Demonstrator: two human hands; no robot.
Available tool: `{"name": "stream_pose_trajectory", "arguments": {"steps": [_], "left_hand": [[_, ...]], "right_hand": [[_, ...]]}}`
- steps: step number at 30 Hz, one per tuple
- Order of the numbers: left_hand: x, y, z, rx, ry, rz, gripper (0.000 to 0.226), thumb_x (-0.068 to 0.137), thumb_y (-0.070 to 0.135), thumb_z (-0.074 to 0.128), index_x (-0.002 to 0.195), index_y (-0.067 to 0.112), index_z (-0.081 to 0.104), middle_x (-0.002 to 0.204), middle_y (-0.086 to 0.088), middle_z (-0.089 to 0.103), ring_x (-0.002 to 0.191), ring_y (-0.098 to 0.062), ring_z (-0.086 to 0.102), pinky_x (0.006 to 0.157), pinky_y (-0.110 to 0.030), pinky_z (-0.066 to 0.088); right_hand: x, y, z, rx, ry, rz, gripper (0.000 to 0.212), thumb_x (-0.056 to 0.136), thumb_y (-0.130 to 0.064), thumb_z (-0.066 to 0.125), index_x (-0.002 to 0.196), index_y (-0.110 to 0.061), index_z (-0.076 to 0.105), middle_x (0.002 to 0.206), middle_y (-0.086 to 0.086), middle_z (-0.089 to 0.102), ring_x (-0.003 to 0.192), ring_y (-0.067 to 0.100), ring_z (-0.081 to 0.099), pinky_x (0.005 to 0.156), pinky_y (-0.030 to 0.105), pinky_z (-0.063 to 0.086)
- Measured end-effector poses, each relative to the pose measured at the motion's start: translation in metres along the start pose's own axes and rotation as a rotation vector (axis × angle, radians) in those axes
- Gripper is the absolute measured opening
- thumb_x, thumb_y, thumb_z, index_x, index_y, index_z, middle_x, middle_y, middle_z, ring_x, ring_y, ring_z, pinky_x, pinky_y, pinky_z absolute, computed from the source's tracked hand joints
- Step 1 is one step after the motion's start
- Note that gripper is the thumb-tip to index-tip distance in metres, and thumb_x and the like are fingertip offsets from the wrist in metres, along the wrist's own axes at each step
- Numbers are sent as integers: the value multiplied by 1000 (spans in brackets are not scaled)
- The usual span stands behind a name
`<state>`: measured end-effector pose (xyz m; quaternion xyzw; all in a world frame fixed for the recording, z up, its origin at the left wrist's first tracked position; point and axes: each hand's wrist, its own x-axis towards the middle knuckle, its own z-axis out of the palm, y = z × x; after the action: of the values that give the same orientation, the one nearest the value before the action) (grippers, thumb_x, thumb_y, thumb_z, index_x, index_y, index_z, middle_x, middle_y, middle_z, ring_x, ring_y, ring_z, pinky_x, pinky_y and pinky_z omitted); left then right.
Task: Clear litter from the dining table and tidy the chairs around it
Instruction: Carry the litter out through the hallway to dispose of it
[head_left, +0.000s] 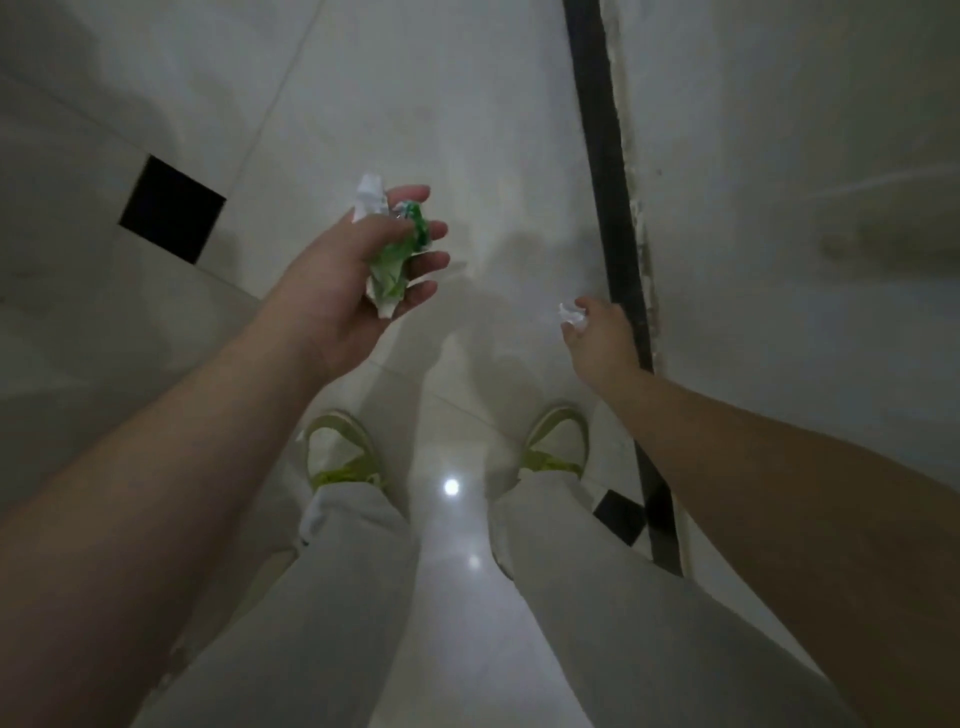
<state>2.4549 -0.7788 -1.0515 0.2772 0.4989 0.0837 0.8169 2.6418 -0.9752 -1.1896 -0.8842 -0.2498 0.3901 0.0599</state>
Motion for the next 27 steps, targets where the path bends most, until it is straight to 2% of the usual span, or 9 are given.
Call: {"name": "stream_pose_trajectory", "arguments": {"steps": [5, 11, 13, 16, 18, 21, 24, 27], "left_hand": [[32, -12, -20, -31, -37, -79, 29, 94, 16, 41, 116, 25, 59, 104, 0, 67, 87, -12, 65, 76, -25, 53], [47, -17, -44, -6, -13, -94, 30, 94, 17, 43, 118, 24, 61, 100, 1, 68, 86, -12, 64, 81, -27, 53], [48, -18, -50, 10, -20, -103, 31, 94, 17, 43, 119, 25, 60, 103, 0, 67, 88, -13, 64, 81, -27, 52], [50, -17, -53, 22, -12, -106, 31, 94, 18, 43, 119, 25, 59, 104, 1, 67, 89, -12, 63, 81, -27, 51], [48, -15, -48, 25, 6, -111, 30, 95, 18, 43, 117, 26, 61, 103, 1, 67, 88, -12, 64, 80, -28, 51], [40, -8, -34, -1, 0, -115, 29, 95, 18, 42, 115, 27, 61, 101, 2, 67, 87, -12, 64, 78, -28, 50], [19, 4, -13, -35, 5, -105, 30, 96, 17, 42, 119, 25, 59, 101, 1, 67, 86, -12, 64, 76, -27, 51], [-13, 23, 10, -80, 19, -91, 29, 96, 15, 42, 119, 23, 59, 101, 0, 67, 84, -13, 64, 76, -27, 51]], "right_hand": [[31, 15, 23, -182, 2, -48, 43, 93, -16, 57, 134, -13, 44, 136, 18, 39, 121, 34, 42, 104, 40, 39], [46, 23, 46, -449, -1, -59, 51, 89, -15, 60, 134, -13, 36, 129, 22, 41, 110, 34, 50, 91, 40, 49], [50, 21, 49, -462, 46, -42, 50, 86, -12, 64, 128, -13, 38, 125, 22, 45, 104, 32, 53, 87, 39, 51], [57, 18, 47, -454, 57, -18, 38, 85, -9, 64, 119, -11, 47, 117, 18, 54, 102, 31, 55, 88, 40, 51], [57, 16, 43, -386, 47, 10, 33, 88, -11, 62, 118, -10, 50, 116, 16, 57, 104, 29, 56, 91, 38, 50], [45, 1, 27, -255, 55, 18, 33, 91, -14, 60, 122, -6, 52, 117, 12, 60, 105, 24, 57, 89, 26, 44], [12, -35, -5, 140, 52, 75, 25, 95, -19, 57, 118, -8, 58, 103, 2, 57, 94, 16, 55, 77, 22, 41], [-31, -75, -36, 457, 12, 93, 11, 93, -23, 60, 101, -16, 62, 90, 1, 62, 85, 20, 63, 63, 23, 52]]}}
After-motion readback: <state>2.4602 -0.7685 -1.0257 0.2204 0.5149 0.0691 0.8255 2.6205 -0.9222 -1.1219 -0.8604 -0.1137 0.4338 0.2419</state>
